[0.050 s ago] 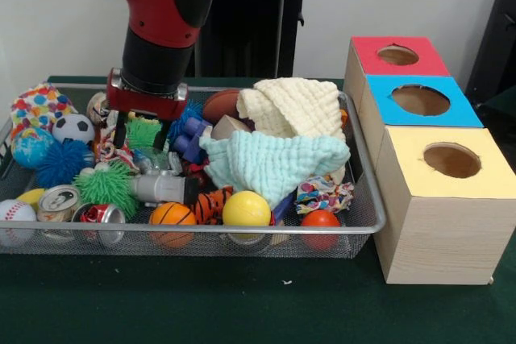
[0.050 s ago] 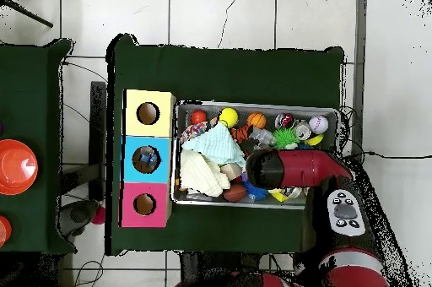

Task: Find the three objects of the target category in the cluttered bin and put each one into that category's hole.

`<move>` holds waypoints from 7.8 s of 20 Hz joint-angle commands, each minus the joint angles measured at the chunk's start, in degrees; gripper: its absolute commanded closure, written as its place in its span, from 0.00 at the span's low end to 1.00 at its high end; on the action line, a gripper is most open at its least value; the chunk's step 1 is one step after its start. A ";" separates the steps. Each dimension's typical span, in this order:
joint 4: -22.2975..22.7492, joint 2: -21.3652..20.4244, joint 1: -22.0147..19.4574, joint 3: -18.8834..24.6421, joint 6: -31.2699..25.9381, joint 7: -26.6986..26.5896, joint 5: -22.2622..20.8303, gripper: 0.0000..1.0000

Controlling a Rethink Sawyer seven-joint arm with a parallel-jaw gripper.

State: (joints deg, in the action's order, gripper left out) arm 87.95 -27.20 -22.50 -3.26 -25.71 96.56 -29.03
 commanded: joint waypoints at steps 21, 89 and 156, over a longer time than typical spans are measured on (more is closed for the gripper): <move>6.70 3.47 -12.46 17.12 14.49 6.59 10.06 0.00; 6.26 1.66 -5.35 6.83 12.40 10.55 19.48 0.00; 8.47 -10.51 -2.99 7.88 -7.40 5.51 23.98 0.00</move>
State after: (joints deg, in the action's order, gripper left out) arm 94.87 -34.51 -26.43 4.43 -24.58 96.56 -6.14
